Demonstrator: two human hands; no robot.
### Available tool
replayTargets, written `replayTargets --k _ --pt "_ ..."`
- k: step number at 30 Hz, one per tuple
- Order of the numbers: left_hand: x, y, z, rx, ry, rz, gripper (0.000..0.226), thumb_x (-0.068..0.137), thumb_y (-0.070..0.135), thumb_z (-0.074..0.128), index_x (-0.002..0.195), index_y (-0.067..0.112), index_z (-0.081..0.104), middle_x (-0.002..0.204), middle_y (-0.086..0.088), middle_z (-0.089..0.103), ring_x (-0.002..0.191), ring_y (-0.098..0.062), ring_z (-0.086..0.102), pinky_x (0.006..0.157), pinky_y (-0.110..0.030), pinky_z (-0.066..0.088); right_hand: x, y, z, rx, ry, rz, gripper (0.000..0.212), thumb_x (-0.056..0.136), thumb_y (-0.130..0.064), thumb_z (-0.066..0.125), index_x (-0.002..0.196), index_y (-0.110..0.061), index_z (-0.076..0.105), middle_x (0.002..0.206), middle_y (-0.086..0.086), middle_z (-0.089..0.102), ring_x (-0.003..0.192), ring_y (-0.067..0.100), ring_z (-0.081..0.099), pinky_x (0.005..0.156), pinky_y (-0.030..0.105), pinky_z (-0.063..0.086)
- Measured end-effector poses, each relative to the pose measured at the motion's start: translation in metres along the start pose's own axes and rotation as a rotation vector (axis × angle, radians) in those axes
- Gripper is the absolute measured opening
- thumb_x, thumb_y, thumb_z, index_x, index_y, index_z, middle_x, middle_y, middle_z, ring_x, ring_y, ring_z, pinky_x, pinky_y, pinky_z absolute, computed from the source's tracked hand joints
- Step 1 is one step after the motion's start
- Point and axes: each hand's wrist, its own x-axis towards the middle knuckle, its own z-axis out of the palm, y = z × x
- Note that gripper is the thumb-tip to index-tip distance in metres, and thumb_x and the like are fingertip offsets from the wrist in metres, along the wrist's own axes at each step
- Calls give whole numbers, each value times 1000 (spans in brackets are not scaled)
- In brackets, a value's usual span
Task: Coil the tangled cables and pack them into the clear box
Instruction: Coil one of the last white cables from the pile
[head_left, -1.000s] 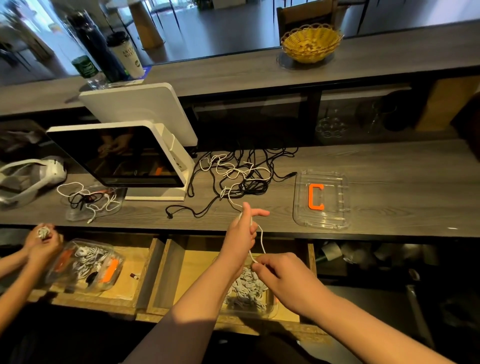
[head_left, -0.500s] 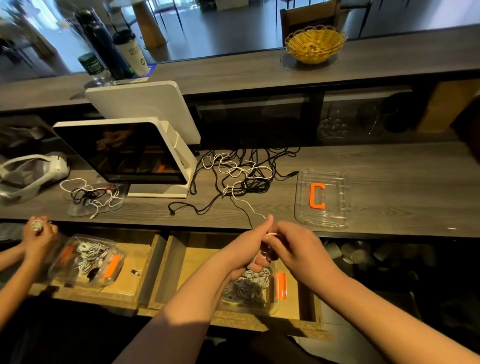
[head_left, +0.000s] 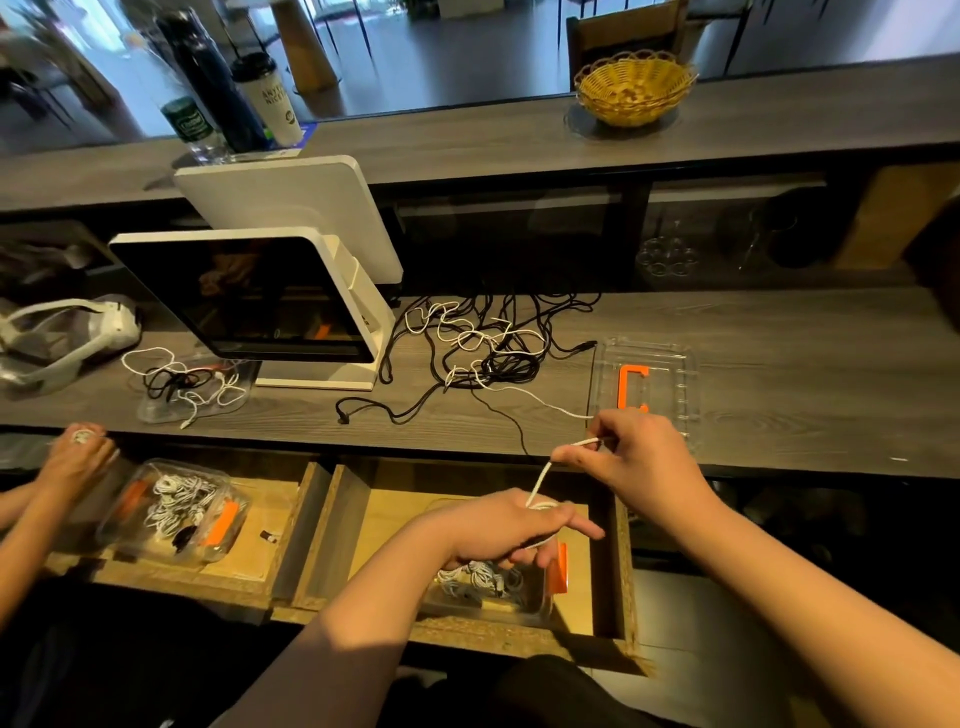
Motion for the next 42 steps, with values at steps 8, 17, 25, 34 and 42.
replayTargets --k 8,17,25,34,42 --pt "13 -9 7 -286 344 85 41 107 43 32 139 25 50 108 -16 72 78 -11 68 75 -31 56 -6 20 9 -29 -164 156 51 82 -67 52 74 -18 64 68 2 66 65 15 63 66 41 56" --pt "27 -14 5 -842 581 234 41 105 44 34 129 28 63 117 -13 72 107 -25 70 85 -33 57 -25 22 33 42 -222 151 35 101 -42 48 79 -22 66 65 -5 61 61 4 56 59 24 42" --pt "32 -10 -15 -1380 585 387 45 106 47 31 132 25 60 95 -10 73 86 -20 70 85 -36 53 -26 4 57 157 -296 132 21 103 -36 47 91 -30 63 71 0 65 64 10 59 62 33 48" --pt "29 -18 -42 -1468 636 406 47 106 49 31 134 22 57 70 0 48 55 -7 35 44 -19 30 -30 -28 81 129 -427 110 32 105 -38 40 92 -19 62 65 -7 54 53 1 47 55 17 37" --pt "27 -33 -62 -1099 691 321 51 104 54 29 132 22 59 66 3 44 54 -6 30 46 -20 23 -24 -54 96 107 -417 75 39 105 -40 40 81 -16 59 64 -7 50 57 6 41 56 19 32"
